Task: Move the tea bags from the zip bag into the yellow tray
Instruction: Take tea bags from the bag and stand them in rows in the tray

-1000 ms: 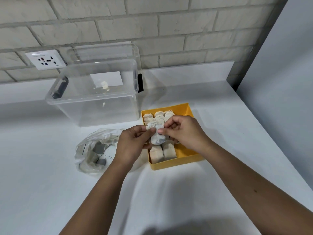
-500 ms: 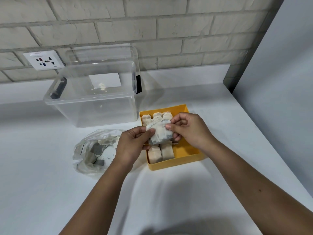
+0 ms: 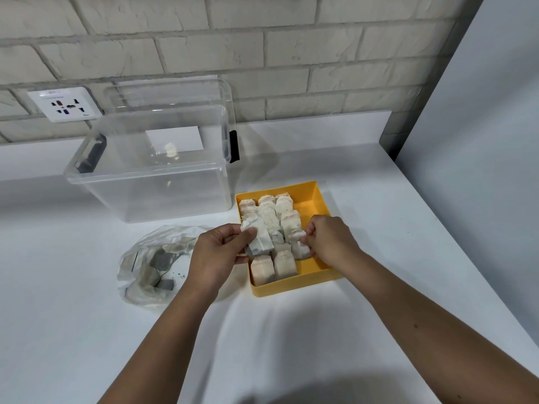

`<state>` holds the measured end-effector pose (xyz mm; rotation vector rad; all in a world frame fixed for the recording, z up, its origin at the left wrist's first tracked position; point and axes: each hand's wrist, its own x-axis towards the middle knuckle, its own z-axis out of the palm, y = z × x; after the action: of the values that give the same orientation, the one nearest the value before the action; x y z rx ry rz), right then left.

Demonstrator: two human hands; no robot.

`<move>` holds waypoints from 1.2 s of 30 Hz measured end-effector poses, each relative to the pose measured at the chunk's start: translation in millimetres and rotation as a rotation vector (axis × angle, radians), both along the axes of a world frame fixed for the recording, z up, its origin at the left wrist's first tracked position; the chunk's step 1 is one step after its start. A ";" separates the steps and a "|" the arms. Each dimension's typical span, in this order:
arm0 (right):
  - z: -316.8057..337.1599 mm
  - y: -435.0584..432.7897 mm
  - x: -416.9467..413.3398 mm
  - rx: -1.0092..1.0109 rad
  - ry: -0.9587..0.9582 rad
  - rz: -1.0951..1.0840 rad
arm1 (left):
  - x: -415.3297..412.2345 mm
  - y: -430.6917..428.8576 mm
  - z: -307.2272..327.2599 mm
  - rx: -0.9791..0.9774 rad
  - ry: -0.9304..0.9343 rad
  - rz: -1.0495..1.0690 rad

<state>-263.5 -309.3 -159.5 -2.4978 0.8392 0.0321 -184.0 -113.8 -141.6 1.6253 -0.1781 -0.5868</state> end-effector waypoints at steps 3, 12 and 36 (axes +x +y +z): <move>-2.8 1.1 2.1 -0.078 0.026 -0.011 | 0.1 -1.4 -1.7 -0.004 0.003 -0.008; -4.9 3.8 3.8 -0.119 0.011 0.022 | 0.6 -3.2 -4.9 0.005 0.007 -0.008; 20.9 29.9 -37.5 0.616 -0.623 -0.138 | -22.2 -14.5 5.2 -0.036 0.129 -0.080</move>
<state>-301.0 -279.4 -138.6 -1.7139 0.6066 -0.4435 -206.2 -128.2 -136.3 1.5453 -0.1582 -0.7437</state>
